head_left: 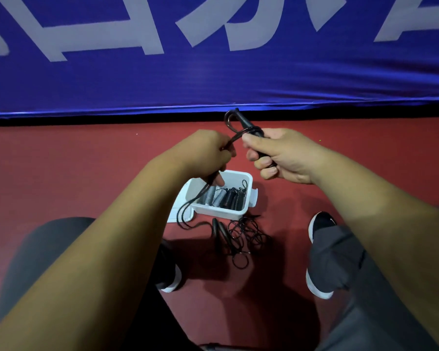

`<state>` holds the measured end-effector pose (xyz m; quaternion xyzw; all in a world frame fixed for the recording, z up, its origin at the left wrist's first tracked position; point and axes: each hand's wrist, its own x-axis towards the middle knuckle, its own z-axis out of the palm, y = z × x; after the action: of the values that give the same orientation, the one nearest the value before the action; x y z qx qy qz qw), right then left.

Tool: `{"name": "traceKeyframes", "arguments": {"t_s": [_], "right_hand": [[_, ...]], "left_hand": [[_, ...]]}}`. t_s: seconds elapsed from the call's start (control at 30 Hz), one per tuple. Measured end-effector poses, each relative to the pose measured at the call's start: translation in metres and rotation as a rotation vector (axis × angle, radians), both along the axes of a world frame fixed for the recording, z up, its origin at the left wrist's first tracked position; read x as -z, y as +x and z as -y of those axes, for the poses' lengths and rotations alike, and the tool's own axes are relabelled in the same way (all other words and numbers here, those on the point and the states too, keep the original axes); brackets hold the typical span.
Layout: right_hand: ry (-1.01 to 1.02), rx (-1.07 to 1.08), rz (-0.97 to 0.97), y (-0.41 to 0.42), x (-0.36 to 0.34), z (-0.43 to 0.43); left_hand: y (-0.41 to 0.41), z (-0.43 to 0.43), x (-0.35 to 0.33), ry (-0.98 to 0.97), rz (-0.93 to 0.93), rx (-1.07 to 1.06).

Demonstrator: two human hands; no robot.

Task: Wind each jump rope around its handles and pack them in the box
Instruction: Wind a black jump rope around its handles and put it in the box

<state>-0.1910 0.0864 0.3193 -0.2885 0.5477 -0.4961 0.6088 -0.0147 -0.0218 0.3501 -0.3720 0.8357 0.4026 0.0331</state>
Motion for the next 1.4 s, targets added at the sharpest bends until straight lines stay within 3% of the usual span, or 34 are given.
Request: {"name": "traceKeyframes", "arguments": {"t_s": [0.1, 0.4, 0.53, 0.63, 0.73, 1.03, 1.4], "right_hand": [[-0.023, 0.058, 0.031, 0.001, -0.006, 0.001], [-0.001, 0.23, -0.006, 0.0, -0.013, 0.003], [-0.048, 0.13, -0.059, 0.002, -0.014, 0.002], [-0.045, 0.019, -0.144, 0.008, -0.013, -0.001], [-0.033, -0.034, -0.214, 0.011, -0.011, -0.002], [-0.035, -0.061, -0.294, 0.005, -0.014, -0.006], [0.009, -0.112, -0.401, 0.0, -0.014, -0.003]], "left_hand": [[-0.002, 0.0, 0.0, 0.089, -0.107, -0.001], [0.0, 0.005, 0.003, 0.065, -0.21, 0.082], [-0.003, 0.006, -0.002, 0.326, -0.47, -0.131], [-0.002, 0.012, -0.009, 0.318, -0.603, -0.112], [0.0, 0.016, -0.01, 0.258, -0.6, -0.029], [-0.006, 0.018, -0.005, 0.048, -0.585, -0.161], [-0.021, 0.009, 0.006, 0.096, -0.647, -0.353]]}}
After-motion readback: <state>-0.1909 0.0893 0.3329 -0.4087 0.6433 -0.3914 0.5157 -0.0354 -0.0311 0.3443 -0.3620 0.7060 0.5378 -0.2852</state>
